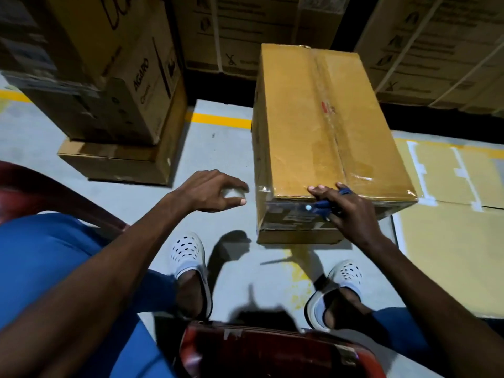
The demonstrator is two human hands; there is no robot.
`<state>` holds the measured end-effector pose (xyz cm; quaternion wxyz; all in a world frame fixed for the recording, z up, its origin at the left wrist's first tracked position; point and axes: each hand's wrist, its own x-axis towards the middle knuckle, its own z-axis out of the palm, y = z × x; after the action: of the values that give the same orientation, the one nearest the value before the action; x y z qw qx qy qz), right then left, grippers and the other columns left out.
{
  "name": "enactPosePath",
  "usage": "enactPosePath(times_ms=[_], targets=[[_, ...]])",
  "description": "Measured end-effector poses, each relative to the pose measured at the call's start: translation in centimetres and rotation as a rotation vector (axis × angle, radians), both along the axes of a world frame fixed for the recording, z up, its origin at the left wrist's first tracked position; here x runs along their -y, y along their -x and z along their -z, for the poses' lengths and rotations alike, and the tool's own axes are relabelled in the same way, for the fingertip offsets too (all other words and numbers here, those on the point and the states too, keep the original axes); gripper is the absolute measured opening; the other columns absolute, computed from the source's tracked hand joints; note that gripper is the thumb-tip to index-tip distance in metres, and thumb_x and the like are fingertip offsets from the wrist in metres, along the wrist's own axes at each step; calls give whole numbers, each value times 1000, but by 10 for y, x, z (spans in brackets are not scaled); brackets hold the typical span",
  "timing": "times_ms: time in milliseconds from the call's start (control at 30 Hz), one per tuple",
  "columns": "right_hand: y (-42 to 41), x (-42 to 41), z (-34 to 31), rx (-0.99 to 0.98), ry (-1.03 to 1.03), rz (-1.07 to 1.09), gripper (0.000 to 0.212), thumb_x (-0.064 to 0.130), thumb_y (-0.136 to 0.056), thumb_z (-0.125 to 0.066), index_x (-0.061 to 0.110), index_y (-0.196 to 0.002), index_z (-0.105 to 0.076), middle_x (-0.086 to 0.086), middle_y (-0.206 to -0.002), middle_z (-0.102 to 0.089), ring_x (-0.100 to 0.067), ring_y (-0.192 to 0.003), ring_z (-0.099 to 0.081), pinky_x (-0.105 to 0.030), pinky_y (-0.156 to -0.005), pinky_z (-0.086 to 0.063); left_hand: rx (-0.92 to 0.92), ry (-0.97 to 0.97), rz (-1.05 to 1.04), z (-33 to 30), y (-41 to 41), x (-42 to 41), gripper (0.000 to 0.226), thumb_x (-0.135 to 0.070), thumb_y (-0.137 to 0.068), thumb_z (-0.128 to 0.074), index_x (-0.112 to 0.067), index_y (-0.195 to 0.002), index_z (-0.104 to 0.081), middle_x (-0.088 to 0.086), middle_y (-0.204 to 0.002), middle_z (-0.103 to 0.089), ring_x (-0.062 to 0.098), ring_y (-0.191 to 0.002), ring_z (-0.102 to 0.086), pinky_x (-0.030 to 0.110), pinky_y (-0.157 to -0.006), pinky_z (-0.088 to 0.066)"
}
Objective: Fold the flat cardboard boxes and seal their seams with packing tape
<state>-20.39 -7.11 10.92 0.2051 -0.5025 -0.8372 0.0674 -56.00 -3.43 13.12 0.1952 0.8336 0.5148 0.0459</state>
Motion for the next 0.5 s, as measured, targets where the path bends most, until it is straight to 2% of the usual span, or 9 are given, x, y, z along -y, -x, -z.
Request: enactPosePath(times_ms=[67,133,167,233,300,367,400,433,500], targets=[[13,4,-8,-104,68,92,46,13,-75,-75,27,-119,-67,-4,-108,-75,-31,-103,-71,-45,-75,-59,44,63,-54,2,-3,-2,37,-66,-87,-56,-45,-115,-69,-21,-116,-70,15,-104,-65,27,-74,-39],[26,14,-19,-238,58,155,33,21,-76,-74,29,-105,-61,3,-78,-66,-23,-68,-64,-30,-56,-45,111,91,-113,3,-3,-2,42,-70,-82,-49,-44,-106,-72,-23,-109,-72,13,-101,-66,28,-72,-43],[32,21,-26,-292,61,171,30,28,-79,-80,29,-99,-58,6,-70,-58,-16,-58,-55,-28,-52,-40,141,98,-143,3,-4,-2,43,-71,-80,-48,-44,-103,-73,-23,-106,-73,13,-99,-66,28,-72,-45],[43,35,-34,-415,198,224,38,50,-78,-82,26,-87,-54,7,-62,-48,-10,-53,-47,-28,-55,-40,181,110,-182,2,-5,0,43,-72,-79,-51,-43,-100,-74,-21,-103,-73,14,-98,-66,30,-75,-48],[60,50,-46,-566,465,312,49,65,-72,-77,23,-82,-56,-2,-63,-55,-16,-59,-57,-34,-62,-49,206,117,-201,2,-5,2,40,-70,-81,-56,-40,-99,-76,-20,-103,-74,15,-97,-66,30,-75,-48],[79,65,-60,-749,813,389,65,72,-66,-75,16,-99,-66,-9,-79,-74,-26,-80,-73,-51,-76,-59,213,119,-214,0,-4,2,34,-65,-85,-62,-38,-99,-77,-18,-104,-74,15,-96,-66,30,-73,-47],[87,73,-66,-816,1008,407,79,77,-63,-73,12,-108,-66,-10,-87,-77,-27,-88,-75,-52,-75,-59,215,120,-224,-1,-4,2,32,-63,-86,-63,-37,-98,-77,-17,-104,-74,15,-96,-66,29,-72,-46],[93,82,-69,-856,1183,397,89,82,-62,-68,9,-114,-64,-13,-93,-78,-27,-92,-75,-46,-70,-60,215,124,-234,-3,-5,2,31,-61,-87,-64,-36,-98,-78,-16,-105,-75,15,-95,-66,28,-71,-44],[102,100,-71,-847,1400,344,86,84,-74,-53,9,-116,-61,-17,-100,-77,-28,-98,-74,-40,-71,-59,219,151,-257,-5,-6,1,29,-59,-87,-65,-35,-97,-78,-15,-105,-74,15,-94,-65,27,-68,-41]])
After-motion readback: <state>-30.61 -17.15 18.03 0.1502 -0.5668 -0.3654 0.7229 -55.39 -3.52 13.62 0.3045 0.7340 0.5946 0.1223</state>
